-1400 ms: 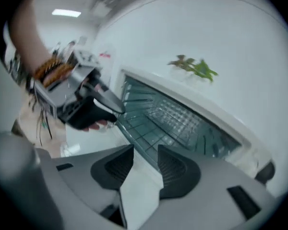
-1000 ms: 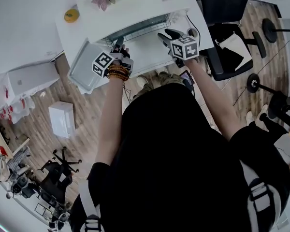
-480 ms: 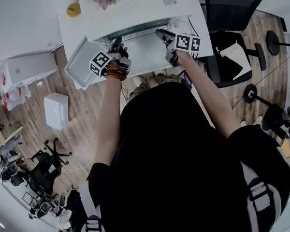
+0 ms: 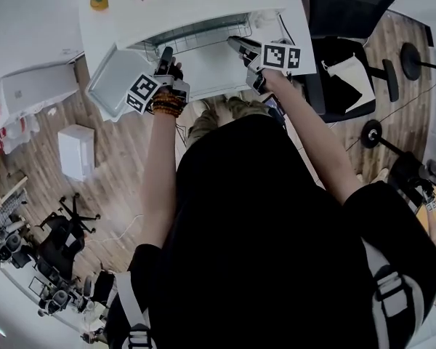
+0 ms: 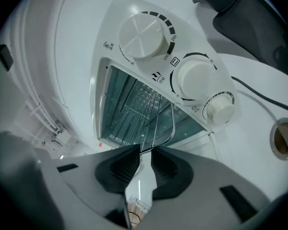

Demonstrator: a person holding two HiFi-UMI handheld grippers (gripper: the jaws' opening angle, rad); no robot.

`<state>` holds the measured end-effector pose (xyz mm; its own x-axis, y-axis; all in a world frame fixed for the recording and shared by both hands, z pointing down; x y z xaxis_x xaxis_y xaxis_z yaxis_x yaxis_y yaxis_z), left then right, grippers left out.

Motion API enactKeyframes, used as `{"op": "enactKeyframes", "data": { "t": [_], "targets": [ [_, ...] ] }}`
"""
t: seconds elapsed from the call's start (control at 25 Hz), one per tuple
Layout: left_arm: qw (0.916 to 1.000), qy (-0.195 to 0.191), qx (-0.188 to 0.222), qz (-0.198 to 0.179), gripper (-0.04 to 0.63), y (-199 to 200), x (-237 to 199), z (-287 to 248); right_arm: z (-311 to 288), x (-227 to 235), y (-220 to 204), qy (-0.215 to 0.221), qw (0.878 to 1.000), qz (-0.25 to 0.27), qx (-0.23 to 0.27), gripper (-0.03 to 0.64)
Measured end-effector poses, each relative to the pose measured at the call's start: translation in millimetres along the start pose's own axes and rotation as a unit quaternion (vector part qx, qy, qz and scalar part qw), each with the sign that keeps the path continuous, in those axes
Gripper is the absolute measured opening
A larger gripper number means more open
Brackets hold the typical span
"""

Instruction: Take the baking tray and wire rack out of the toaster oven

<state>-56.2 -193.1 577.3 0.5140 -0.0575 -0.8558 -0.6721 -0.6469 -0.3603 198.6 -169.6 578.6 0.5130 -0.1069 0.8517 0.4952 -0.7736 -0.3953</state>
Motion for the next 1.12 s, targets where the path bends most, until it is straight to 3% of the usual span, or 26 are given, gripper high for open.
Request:
{"op": "enactKeyframes", "data": {
  "t": [0.56, 1.12],
  "targets": [
    [1.0000, -0.002, -0.003, 0.001, 0.049, -19, 2, 35, 24, -13, -28, 0.021, 0.999, 0.038, -0.031, 0.077],
    [0.9986, -0.032, -0.033, 0.027, 0.044, -44, 8, 80, 60, -35, -66, -0.009, 1.000, 0.018, -0.001, 0.077]
  ]
}}
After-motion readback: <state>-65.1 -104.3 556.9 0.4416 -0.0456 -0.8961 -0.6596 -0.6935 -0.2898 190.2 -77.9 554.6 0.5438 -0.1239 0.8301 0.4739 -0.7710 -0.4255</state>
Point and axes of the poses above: the fingertips, and each gripper's own axes: z backward along the fingers, x to its right, y out of its top, the point moved 5 cm from there along z, backward along the fingers, and after that the axes turned 1 degree about -z, right-handed, at the moved point
